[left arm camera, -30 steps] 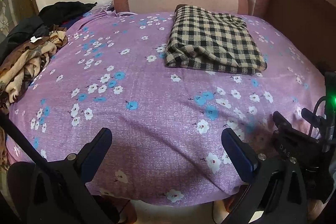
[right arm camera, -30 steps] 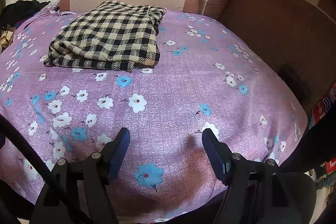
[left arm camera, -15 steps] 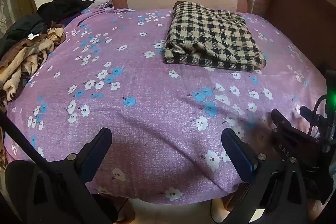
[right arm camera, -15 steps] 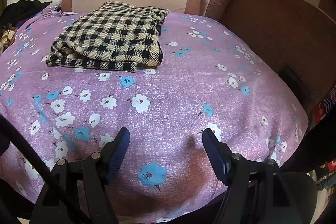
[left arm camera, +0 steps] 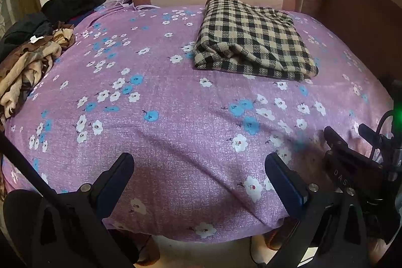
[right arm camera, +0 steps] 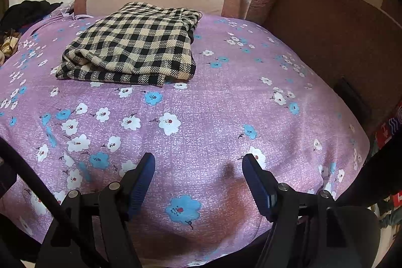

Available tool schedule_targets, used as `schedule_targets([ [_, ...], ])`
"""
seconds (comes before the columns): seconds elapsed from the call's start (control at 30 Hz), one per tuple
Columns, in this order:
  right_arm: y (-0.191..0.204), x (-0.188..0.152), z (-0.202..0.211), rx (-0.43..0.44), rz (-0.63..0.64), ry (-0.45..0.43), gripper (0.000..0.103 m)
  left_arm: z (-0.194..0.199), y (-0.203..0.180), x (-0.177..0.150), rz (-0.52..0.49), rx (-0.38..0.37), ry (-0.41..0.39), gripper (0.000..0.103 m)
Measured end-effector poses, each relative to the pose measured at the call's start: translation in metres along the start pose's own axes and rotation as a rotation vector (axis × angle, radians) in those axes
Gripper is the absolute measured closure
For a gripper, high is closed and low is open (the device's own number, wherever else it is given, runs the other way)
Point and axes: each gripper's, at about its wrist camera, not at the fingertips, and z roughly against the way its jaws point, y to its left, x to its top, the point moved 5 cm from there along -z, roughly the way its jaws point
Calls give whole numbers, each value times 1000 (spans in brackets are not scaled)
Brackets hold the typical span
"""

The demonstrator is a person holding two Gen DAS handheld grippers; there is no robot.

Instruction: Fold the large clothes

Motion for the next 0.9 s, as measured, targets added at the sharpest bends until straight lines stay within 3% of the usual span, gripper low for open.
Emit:
schedule_targets([
  [0.9,4,0,3,4,2,-12,26,-5,3,-3,2,-8,21,0],
])
